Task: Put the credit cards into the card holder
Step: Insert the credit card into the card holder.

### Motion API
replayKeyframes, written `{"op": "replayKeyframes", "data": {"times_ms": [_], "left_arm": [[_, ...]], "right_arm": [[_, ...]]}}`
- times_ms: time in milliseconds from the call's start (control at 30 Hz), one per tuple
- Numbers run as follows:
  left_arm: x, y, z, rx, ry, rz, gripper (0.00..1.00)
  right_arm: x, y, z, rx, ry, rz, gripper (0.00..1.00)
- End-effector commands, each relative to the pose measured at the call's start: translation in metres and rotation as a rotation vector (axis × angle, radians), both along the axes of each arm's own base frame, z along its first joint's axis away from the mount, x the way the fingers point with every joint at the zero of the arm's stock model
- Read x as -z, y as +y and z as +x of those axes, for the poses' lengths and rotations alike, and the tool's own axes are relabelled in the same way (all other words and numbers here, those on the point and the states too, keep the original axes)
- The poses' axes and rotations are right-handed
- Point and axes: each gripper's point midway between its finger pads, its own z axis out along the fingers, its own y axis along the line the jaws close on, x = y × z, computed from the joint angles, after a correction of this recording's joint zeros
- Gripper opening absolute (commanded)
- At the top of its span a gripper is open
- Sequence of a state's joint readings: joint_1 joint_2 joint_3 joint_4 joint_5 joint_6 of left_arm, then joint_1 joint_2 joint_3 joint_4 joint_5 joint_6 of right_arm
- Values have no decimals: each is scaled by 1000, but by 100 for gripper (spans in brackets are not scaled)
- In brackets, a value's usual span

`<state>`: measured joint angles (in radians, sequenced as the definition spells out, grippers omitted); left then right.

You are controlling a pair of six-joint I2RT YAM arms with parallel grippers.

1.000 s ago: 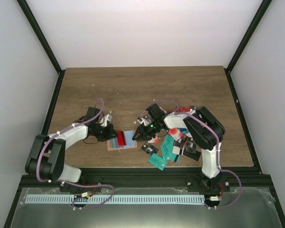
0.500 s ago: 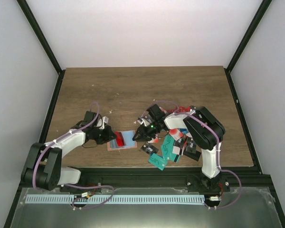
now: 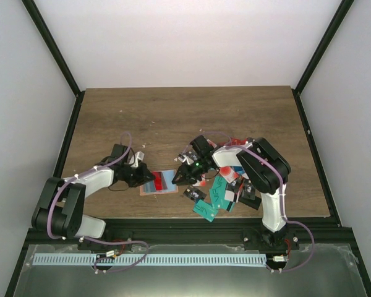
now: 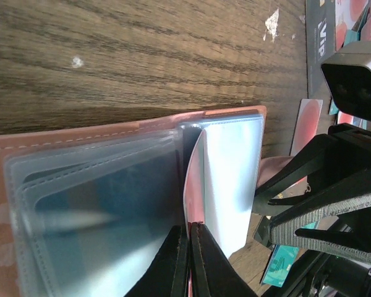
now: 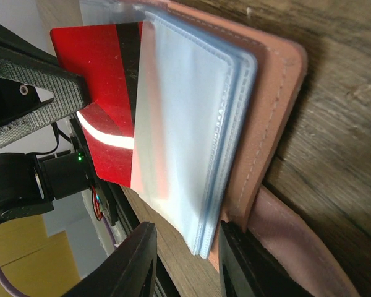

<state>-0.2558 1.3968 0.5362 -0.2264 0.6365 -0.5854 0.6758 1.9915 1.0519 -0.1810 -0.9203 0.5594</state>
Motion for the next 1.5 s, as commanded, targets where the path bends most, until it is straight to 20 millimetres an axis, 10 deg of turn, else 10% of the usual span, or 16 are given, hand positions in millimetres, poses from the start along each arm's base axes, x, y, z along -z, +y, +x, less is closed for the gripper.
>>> {"op": "replayKeyframes", "data": {"times_ms": [0,1467], "left_arm": [[4,-3,0,40,14,6,4],[20,-19,14,158,87,-3,4]], "right_arm": [[16,-1,2,-6,1,-58,30],[24,7,15,-35,-20,-87,30]]}}
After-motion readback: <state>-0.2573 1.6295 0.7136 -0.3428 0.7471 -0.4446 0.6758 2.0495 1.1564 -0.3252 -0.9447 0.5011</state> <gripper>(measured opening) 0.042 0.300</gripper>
